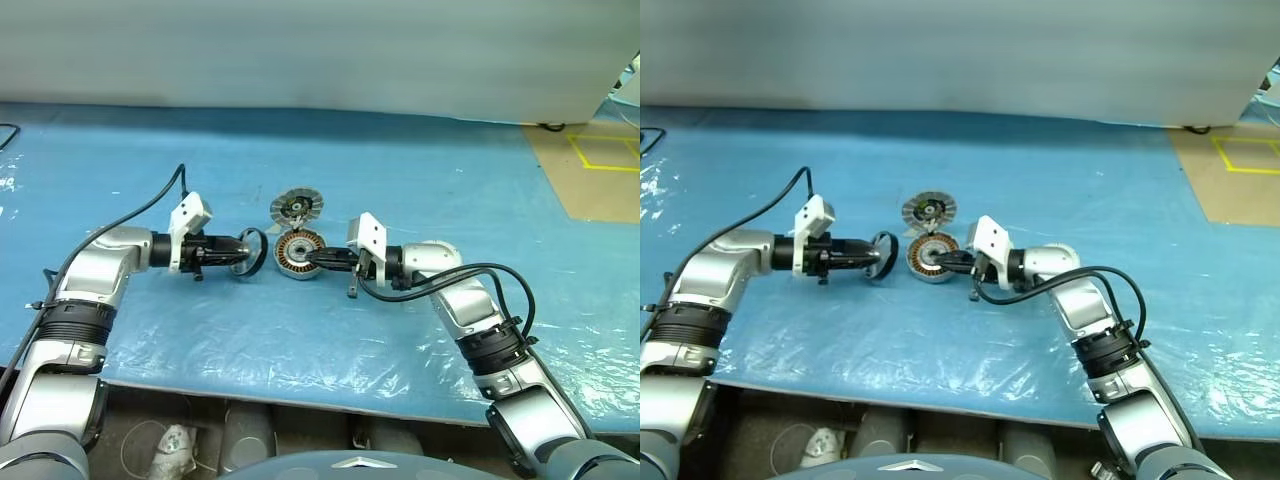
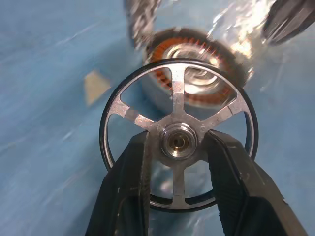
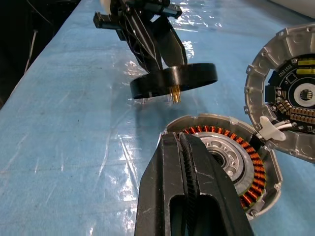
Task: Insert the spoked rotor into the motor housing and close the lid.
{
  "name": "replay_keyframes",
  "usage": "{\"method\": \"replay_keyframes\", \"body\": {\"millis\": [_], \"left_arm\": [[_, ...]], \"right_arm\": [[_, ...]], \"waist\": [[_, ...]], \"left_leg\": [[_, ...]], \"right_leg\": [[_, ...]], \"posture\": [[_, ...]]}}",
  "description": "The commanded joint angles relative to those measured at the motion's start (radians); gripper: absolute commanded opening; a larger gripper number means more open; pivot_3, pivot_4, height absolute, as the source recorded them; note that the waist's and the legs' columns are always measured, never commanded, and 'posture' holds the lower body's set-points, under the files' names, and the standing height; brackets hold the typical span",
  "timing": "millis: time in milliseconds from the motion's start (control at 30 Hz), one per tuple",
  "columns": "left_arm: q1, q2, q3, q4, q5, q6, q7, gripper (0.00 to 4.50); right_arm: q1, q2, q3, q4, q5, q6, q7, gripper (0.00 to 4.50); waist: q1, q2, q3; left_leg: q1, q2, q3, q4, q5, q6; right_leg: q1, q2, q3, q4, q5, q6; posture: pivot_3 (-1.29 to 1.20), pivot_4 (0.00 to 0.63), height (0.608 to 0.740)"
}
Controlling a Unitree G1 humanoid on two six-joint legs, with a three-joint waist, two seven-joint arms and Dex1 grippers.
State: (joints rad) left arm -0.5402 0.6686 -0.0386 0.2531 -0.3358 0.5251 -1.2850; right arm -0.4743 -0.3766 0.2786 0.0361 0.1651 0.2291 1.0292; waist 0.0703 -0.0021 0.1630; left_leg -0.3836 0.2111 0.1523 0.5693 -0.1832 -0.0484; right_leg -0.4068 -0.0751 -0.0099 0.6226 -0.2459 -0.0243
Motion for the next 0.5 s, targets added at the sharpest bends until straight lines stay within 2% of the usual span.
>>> {"method": "replay_keyframes", "body": {"millis": [33,200,500], "left_arm": [[-0.004,-0.019,0.039,-0.093,-0.063,0.055,0.039,1.37],[0.009,-0.067,0.022,-0.13,-0.07,0.061,0.096,1.37],[-0.04,-0.135,0.012,-0.053,-0.034,-0.025,0.167,1.37]], "right_arm": [[-0.013,-0.021,-0.031,-0.035,0.024,-0.017,0.009,0.0],[-0.015,-0.043,-0.046,-0.031,0.024,-0.015,0.007,0.0],[0.0,-0.055,-0.047,-0.038,0.023,-0.009,0.004,0.0]], "waist": [[-0.002,0.0,0.0],[-0.004,0.0,0.0],[-0.002,0.0,0.0]], "left_leg": [[0.0,0.0,0.0,0.0,0.0,0.0],[0.0,0.0,0.0,0.0,0.0,0.0],[0.0,0.0,0.0,0.0,0.0,0.0]], "right_leg": [[0.0,0.0,0.0,0.0,0.0,0.0],[0.0,0.0,0.0,0.0,0.0,0.0],[0.0,0.0,0.0,0.0,0.0,0.0]], "posture": [[0.0,0.15,0.74],[0.0,0.15,0.74],[0.0,0.15,0.74]]}}
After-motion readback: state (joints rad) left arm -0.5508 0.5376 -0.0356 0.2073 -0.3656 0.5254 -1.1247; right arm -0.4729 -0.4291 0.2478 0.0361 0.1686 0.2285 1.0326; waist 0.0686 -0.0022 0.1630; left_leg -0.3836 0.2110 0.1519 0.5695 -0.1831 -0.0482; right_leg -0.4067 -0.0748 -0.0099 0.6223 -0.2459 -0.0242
